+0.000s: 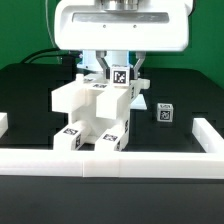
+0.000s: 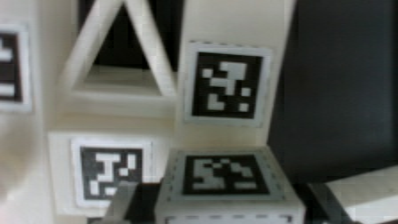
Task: Assemble chair
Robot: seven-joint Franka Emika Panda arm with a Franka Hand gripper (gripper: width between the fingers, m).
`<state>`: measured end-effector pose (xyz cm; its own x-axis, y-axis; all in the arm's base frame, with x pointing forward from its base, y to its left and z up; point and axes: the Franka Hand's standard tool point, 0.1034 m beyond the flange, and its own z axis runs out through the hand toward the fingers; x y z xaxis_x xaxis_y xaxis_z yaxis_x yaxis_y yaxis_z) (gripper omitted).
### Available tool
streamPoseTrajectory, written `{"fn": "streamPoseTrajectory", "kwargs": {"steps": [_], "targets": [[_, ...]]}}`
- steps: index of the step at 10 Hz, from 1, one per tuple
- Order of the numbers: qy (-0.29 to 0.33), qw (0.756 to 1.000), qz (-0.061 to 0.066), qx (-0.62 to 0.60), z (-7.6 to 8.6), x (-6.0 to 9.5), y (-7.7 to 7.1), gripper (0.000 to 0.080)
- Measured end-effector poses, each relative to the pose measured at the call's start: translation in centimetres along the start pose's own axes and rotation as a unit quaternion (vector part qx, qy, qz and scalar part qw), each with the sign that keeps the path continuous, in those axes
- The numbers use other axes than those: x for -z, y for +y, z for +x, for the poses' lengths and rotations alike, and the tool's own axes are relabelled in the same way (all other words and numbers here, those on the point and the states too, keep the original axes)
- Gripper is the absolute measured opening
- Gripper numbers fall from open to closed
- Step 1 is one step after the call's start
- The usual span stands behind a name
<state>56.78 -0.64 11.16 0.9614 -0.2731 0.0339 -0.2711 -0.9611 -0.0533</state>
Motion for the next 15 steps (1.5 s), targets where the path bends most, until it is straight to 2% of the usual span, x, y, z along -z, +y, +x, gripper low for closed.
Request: {"fn": "streamPoseTrajectory", "kwargs": {"steps": [4, 5, 8, 9, 10, 11, 12, 15], "targets": [[0.000, 0.982, 0.002, -0.189, 0.13, -0.05, 0.02, 0.0268], [0.000, 0.981, 0.003, -0.193, 0.16, -0.05, 0.07, 0.0268], [-0.002, 0.955, 0.009, -0.298, 0.15, -0.08, -0.05, 0.0289], [-0.002, 0.955, 0.009, -0.296, 0.13, -0.10, -0.05, 0.0456], [-0.002, 0.961, 0.008, -0.277, 0.13, -0.10, -0.04, 0.0456], [-0.002, 0.966, 0.008, -0.259, 0.13, -0.10, -0.06, 0.0587], [0.000, 0.971, 0.008, -0.237, 0.12, -0.09, -0.26, 0.0635], [0.000, 0.991, 0.008, -0.136, 0.10, -0.12, -0.20, 0.0648]]}}
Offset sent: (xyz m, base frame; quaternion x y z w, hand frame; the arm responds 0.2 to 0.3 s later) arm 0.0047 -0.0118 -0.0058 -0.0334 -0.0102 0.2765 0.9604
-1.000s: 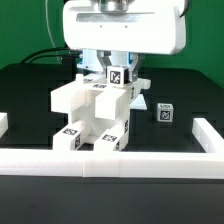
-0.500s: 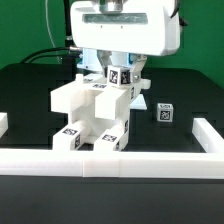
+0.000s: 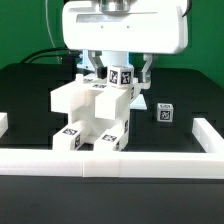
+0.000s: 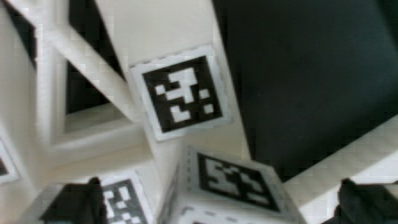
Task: Assemble chair
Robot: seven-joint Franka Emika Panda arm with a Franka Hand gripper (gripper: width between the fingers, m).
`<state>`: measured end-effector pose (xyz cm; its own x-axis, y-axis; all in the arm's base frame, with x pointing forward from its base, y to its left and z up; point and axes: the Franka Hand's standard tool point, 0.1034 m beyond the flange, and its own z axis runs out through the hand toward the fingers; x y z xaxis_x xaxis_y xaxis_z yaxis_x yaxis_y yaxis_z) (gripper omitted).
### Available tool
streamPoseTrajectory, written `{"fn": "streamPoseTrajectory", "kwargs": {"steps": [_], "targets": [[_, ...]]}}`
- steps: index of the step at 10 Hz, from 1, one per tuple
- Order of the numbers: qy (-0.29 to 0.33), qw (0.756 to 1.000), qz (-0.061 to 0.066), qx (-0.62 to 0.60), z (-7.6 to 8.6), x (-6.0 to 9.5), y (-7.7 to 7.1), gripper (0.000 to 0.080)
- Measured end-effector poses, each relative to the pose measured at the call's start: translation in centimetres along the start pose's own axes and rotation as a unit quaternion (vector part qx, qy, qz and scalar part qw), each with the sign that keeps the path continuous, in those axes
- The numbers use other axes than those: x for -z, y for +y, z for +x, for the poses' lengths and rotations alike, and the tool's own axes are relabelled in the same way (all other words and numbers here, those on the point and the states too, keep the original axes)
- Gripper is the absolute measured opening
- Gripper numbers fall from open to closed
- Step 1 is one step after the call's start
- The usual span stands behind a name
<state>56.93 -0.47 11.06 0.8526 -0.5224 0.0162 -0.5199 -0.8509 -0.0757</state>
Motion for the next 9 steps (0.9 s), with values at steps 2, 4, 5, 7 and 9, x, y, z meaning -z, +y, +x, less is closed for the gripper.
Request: {"fn": "streamPoseTrajectory", "kwargs": {"steps": [2, 4, 5, 7, 9], "targets": [[0.000, 0.994, -0.001, 0.109, 0.01, 0.06, -0.05, 0.0649], [-0.001, 0.976, -0.001, 0.218, -0.02, 0.03, -0.04, 0.0649], [-0.001, 0.968, 0.000, 0.251, -0.10, 0.02, -0.20, 0.0649], [-0.001, 0.947, 0.000, 0.321, -0.22, -0.04, -0.32, 0.0649], [0.000, 0.921, -0.006, 0.389, -0.06, 0.00, -0.11, 0.0649]]}}
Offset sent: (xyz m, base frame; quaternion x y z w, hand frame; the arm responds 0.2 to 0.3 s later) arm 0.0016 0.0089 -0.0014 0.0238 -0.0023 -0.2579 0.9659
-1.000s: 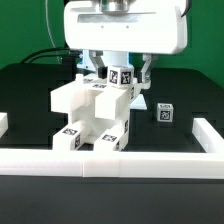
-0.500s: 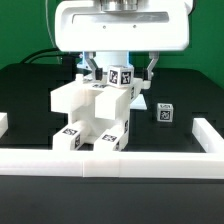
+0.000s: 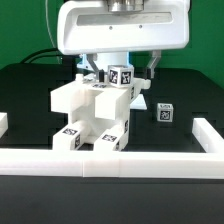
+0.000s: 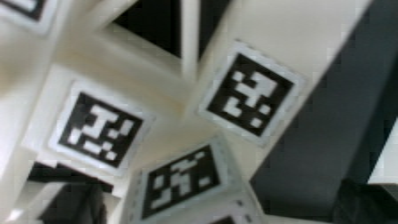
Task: Assemble chair
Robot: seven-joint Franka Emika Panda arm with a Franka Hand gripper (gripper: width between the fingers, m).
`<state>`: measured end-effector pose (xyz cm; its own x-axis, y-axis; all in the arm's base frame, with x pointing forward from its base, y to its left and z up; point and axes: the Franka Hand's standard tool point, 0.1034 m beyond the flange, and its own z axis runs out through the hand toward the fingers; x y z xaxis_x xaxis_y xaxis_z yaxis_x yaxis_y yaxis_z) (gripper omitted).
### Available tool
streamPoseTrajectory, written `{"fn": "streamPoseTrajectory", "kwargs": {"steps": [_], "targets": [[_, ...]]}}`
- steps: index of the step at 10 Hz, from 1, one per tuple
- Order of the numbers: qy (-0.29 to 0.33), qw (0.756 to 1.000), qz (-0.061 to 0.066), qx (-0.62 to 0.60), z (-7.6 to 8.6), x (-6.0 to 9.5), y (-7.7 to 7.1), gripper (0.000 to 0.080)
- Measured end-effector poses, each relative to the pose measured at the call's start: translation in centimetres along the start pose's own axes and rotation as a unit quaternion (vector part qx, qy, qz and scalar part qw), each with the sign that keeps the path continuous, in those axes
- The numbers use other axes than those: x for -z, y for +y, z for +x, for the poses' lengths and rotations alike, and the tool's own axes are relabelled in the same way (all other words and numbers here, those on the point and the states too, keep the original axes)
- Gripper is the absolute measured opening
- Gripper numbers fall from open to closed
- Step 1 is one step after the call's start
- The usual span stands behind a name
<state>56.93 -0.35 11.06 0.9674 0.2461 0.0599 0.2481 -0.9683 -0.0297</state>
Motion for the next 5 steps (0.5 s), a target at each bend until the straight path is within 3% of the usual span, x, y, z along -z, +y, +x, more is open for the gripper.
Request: {"fn": "streamPoseTrajectory", "kwargs": {"steps": [4, 5], "targets": [[-0.004, 0.990, -0.020, 0.141, -0.1, 0.3, 1.3, 0.0649], [-0.005, 0.989, -0.020, 0.146, -0.2, 0.3, 1.5, 0.0520]]}}
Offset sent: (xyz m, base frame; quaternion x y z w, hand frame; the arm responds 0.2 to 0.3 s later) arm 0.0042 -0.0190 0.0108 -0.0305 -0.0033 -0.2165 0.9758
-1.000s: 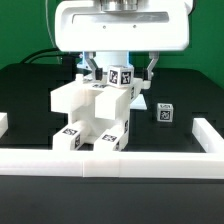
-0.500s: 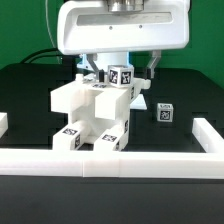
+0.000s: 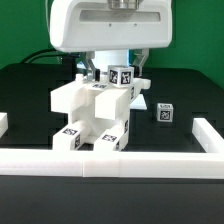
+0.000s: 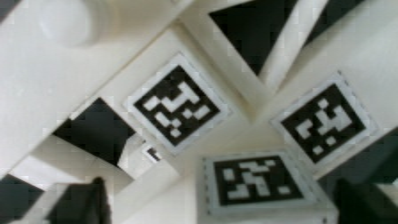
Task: Assemble chair
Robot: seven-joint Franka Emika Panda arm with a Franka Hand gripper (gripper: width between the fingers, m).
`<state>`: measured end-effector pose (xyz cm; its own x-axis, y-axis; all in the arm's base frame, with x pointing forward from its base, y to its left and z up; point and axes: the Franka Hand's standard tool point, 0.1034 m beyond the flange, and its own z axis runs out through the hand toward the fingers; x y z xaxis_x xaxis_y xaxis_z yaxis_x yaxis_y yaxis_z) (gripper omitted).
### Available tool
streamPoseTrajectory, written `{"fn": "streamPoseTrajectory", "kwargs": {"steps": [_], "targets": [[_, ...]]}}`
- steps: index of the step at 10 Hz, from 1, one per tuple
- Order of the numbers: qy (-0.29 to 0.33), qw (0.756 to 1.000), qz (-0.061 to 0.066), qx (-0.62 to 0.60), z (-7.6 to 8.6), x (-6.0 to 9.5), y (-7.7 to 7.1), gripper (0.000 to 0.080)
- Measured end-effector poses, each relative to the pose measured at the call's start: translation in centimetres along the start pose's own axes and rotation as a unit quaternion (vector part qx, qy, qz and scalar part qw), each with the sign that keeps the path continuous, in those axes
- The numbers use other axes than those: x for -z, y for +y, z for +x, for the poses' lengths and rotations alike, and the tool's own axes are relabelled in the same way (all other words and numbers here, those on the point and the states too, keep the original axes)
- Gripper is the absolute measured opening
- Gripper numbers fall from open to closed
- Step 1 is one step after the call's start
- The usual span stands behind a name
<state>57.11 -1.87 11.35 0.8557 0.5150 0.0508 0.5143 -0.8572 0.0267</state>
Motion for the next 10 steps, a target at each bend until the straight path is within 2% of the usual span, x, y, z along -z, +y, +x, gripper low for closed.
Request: {"fn": "streamPoseTrajectory", "kwargs": {"steps": [1, 2, 3, 6, 8, 10], "targets": [[0.000, 1.000, 0.000, -0.003, 0.00, -0.03, -0.03, 0.0520], [0.000, 1.000, 0.000, -0.003, -0.01, -0.04, -0.04, 0.0382], [0.000, 1.000, 0.000, -0.003, -0.01, -0.05, -0.03, 0.0284], [0.000, 0.999, 0.001, -0.036, -0.02, -0.09, -0.05, 0.0284], [0.002, 0.994, 0.003, -0.113, -0.01, -0.13, -0.05, 0.0284], [0.006, 0.973, 0.012, -0.229, 0.02, -0.17, -0.13, 0.0284]]}}
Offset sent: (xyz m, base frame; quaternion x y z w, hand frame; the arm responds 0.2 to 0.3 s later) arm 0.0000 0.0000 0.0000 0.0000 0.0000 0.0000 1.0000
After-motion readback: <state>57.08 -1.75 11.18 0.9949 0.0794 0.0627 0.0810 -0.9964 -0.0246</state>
